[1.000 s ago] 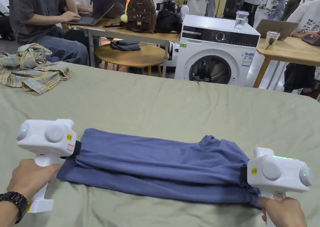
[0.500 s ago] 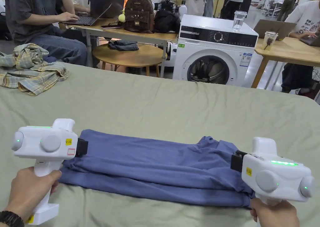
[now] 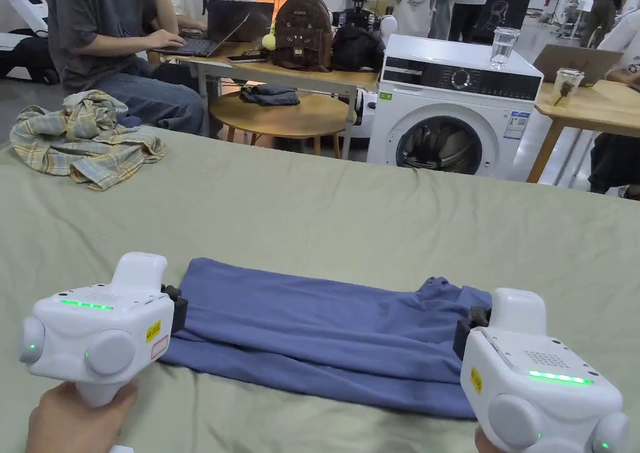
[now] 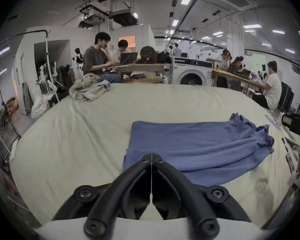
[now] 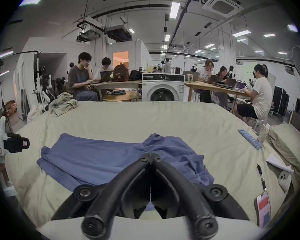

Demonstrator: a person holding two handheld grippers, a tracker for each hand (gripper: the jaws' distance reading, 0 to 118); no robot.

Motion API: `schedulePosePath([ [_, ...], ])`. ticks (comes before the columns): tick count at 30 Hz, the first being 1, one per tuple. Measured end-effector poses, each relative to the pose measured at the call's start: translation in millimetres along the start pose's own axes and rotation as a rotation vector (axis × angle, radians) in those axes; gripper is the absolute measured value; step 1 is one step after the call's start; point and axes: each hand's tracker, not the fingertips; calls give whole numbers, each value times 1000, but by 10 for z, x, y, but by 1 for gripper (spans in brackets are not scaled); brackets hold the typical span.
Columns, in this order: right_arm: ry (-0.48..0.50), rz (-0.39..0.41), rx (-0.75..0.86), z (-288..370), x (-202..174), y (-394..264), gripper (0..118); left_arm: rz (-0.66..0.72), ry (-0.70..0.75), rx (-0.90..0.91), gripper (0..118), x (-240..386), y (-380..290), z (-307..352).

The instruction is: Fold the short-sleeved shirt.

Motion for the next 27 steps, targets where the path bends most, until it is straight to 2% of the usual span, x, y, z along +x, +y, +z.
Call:
schedulePosePath([
  [9, 4, 36, -61, -107, 12, -139, 0, 121, -20, -341, 0, -581, 204, -600],
  [11, -2, 42, -77, -127, 41, -168, 0, 147, -47, -401, 32, -651, 241, -781],
  [12, -4, 43, -81, -136, 57, -179, 0, 159, -65, -434, 44, -669, 242, -855],
  [14, -14, 47, -99, -152, 91, -206, 0, 165, -76, -533, 49, -664, 198, -1031],
  [17, -21, 48, -116, -169, 153, -240, 0, 100, -13, -693, 52, -531, 37, -1175],
  [20, -29, 52, -130, -148, 212, -253, 0, 65, 5, -628, 49, -426, 9, -1112],
  [21, -31, 51, -134, -142, 232, -256, 0, 56, 29, -610, 41, -355, -1, -1054],
  [22, -34, 50, -140, -143, 257, -255, 0, 34, 25, -605, 27, -302, -23, -1045],
  [24, -35, 27, -161, -165, 354, -253, 0, -23, 15, -567, 19, -199, -55, -1002],
  [26, -44, 13, -186, -213, 457, -235, 0, -26, -1, -551, 4, -257, -41, -1027],
  [27, -56, 7, -211, -245, 521, -215, 0, -35, -1, -542, 2, -248, -52, -1003],
])
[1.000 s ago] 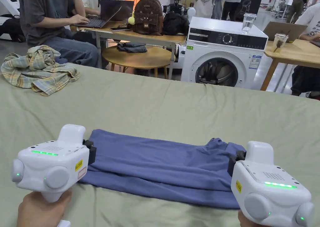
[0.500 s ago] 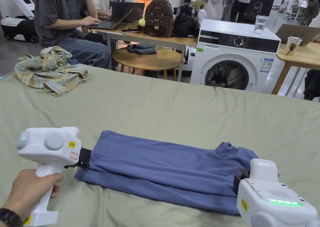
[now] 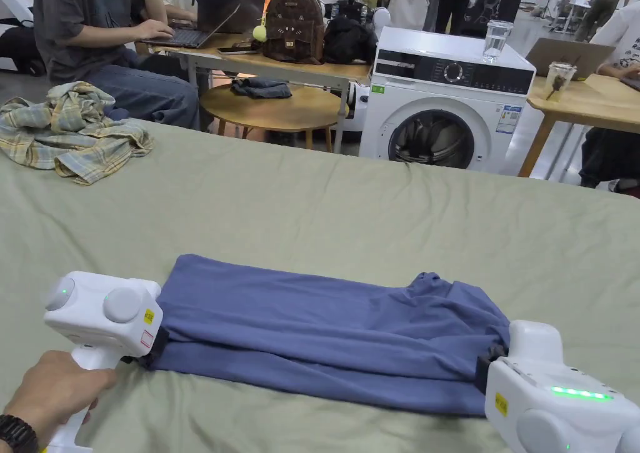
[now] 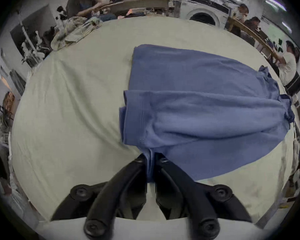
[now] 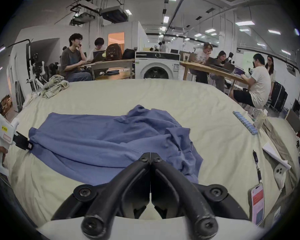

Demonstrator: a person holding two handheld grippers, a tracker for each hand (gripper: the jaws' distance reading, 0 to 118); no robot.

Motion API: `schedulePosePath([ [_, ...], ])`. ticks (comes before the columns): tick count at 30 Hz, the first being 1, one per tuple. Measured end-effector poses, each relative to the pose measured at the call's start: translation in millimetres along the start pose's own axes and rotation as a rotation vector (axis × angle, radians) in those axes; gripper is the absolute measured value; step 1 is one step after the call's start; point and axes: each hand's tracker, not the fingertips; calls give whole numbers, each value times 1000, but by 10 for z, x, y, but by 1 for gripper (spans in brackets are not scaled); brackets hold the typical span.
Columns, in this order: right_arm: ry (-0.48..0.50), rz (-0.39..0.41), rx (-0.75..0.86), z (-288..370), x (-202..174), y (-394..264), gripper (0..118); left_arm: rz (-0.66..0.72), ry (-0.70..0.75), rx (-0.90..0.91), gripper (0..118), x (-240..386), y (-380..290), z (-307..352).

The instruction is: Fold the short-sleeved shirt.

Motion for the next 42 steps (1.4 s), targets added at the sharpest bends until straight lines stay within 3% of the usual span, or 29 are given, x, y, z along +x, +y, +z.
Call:
schedulePosePath([
  [2, -11, -19, -38, -86, 144, 41, 1, -5, -5, 22, 1, -4, -60, 73],
  [3, -6, -13, -82, -143, 225, 71, 12, 6, -11, 39, 1, -21, -86, 120],
  [5, -3, -30, -149, -261, 371, 94, 48, 19, -25, 60, 1, -38, -128, 204],
  [6, 2, -37, -194, -340, 449, 106, 55, 22, -28, 74, 1, -82, -140, 216],
  [13, 30, -28, -439, -855, 668, -125, 55, 37, -47, 98, 1, -105, -244, 294],
  [15, 52, -58, -497, -943, 653, -214, 52, 38, -45, 93, 1, -88, -277, 273],
  [16, 40, -46, -452, -909, 637, -211, 47, 37, -44, 92, 1, -81, -292, 268],
  [17, 37, -42, -430, -870, 622, -231, 35, 37, -44, 91, 1, -73, -309, 265],
  [18, 48, -45, -438, -871, 605, -224, 15, 36, -42, 94, 1, -67, -314, 260],
  [19, 105, -73, -438, -872, 586, -230, 7, 35, -39, 98, 1, -58, -327, 261],
  [20, 148, -96, -437, -874, 574, -234, 7, 36, -39, 99, 1, -52, -333, 264],
  [21, 80, -61, -436, -859, 533, -238, 6, 34, -37, 104, 1, -43, -346, 277],
  [23, 80, -22, -420, -817, 506, -236, 5, 29, -36, 116, 1, -56, -342, 303],
  [26, 84, -33, -386, -611, 545, -179, 5, 32, -49, 140, 1, -72, -365, 433],
  [33, 72, 22, -316, 48, 560, -73, 5, 22, -64, 173, 1, -105, -600, 790],
  [42, 72, 38, -376, 668, 599, -589, 5, 3, -55, 130, 1, -121, -1326, 981],
])
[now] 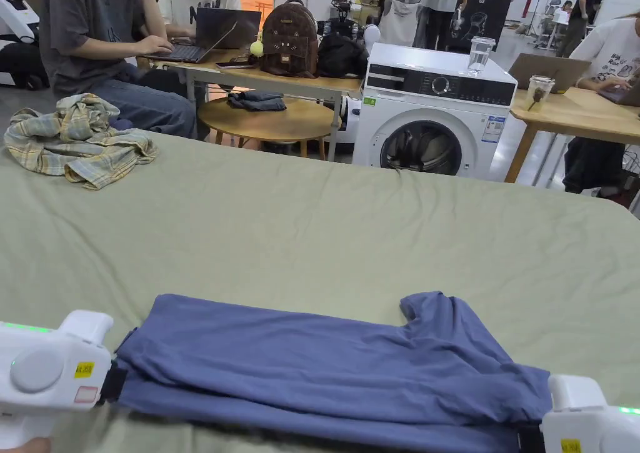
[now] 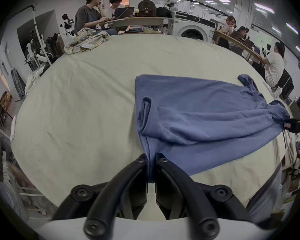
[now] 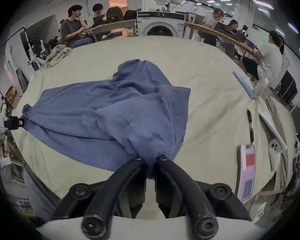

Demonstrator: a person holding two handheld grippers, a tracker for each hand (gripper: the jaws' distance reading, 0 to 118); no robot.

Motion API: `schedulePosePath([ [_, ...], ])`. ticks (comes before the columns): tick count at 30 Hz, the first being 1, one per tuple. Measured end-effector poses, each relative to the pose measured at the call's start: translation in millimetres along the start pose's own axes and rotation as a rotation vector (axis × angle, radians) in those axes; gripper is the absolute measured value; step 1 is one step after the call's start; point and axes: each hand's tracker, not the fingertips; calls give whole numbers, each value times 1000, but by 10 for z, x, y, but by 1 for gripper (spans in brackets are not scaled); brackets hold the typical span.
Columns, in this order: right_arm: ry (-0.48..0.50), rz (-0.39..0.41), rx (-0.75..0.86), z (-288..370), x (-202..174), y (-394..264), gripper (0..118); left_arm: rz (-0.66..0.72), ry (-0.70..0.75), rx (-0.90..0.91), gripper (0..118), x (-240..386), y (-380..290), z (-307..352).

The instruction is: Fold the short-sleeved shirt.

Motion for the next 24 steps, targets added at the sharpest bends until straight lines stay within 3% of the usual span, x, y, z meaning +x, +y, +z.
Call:
schedulePosePath([
  [11, -46, 4, -77, -461, -95, -334, 6, -1, 32, -60, 1, -34, -242, -460],
  [15, -71, 25, -80, -419, -137, -282, 14, 42, 11, -54, 1, -84, -207, -398],
  [16, -80, 33, -80, -373, -141, -255, 19, 61, 6, -57, 1, -85, -192, -354],
  [17, -106, 47, -63, -291, -152, -223, 34, 75, 4, -49, 6, -86, -161, -293],
  [18, -137, 62, -17, -204, -166, -191, 51, 76, 14, -34, 17, -74, -139, -234],
  [19, -159, 67, 38, -103, -176, -145, 59, 72, 13, -3, 26, -65, -102, -170],
  [22, -161, 25, 147, 97, -224, 41, 59, 64, 6, 123, 37, 51, 11, 55],
  [24, -138, -9, 271, 187, -320, 154, 59, 54, -9, 239, 37, 162, 101, 193],
])
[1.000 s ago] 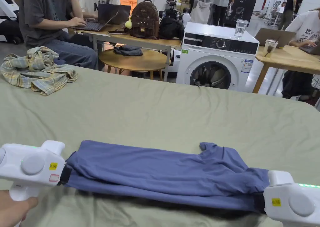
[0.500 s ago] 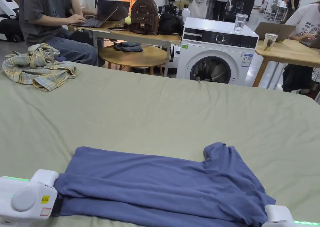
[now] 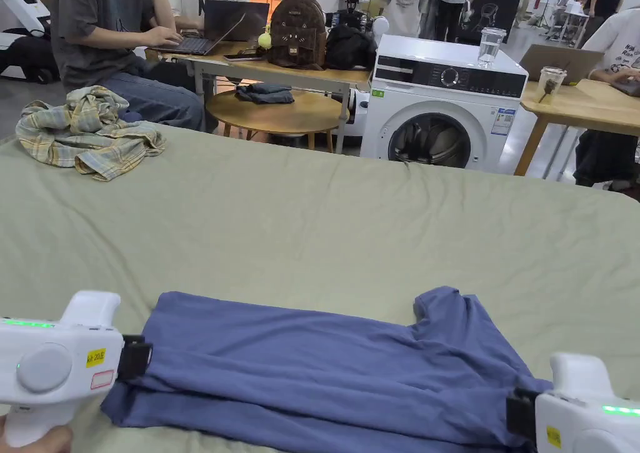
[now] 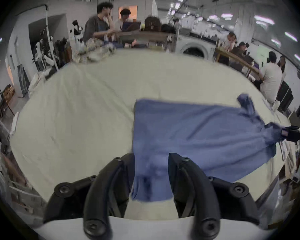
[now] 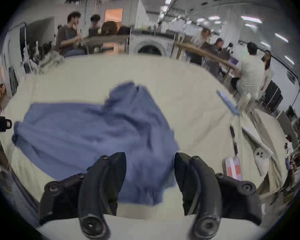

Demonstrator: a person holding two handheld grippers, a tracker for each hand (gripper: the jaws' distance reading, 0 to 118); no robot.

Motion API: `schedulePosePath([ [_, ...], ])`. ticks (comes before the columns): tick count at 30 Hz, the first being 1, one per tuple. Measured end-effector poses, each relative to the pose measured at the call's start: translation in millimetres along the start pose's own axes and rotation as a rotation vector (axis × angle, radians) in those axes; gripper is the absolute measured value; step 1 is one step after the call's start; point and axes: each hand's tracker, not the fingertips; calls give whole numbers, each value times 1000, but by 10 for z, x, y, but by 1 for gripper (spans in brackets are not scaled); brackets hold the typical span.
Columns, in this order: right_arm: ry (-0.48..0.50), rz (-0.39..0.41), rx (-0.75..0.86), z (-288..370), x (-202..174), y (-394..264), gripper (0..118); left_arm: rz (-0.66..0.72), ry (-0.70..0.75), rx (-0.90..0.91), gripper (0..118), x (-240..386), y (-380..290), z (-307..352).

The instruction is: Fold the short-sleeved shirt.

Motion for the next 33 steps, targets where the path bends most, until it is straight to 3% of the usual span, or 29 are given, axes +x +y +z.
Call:
schedulePosePath([
  [4, 15, -41, 215, 79, -290, 158, 57, -42, 24, 214, 37, 259, 151, 104],
  [5, 25, -53, 266, 94, -367, 188, 52, -54, 30, 268, 37, 333, 177, 126],
  [6, 36, -59, 305, 107, -433, 210, 38, -61, 31, 309, 37, 392, 198, 144],
  [7, 42, -64, 337, 91, -510, 238, 13, -73, 32, 358, 35, 464, 216, 162],
  [8, 48, -72, 370, 95, -578, 262, 6, -84, 40, 386, 26, 451, 248, 100],
  [10, 54, -93, 427, 120, -693, 294, 0, -100, 57, 443, 0, 562, 278, 118],
  [12, 94, -95, 470, 135, -775, 327, 0, -101, 121, 509, 0, 644, 293, 134],
  [16, 104, -89, 480, 139, -921, 374, 0, -46, 74, 530, 0, 628, 382, 147],
  [21, 119, -56, 470, 47, -1021, 438, 0, -29, 82, 400, 0, 375, 668, -108],
  [30, 113, -1, 405, -223, -996, 534, 0, 29, 30, -191, 0, -376, 1221, -1216],
  [32, 111, 2, 386, -290, -963, 531, 0, 82, -26, -250, 37, -502, 1276, -1423],
  [33, 106, 3, 376, -314, -953, 531, 0, 100, -43, -267, 48, -543, 1288, -1500],
])
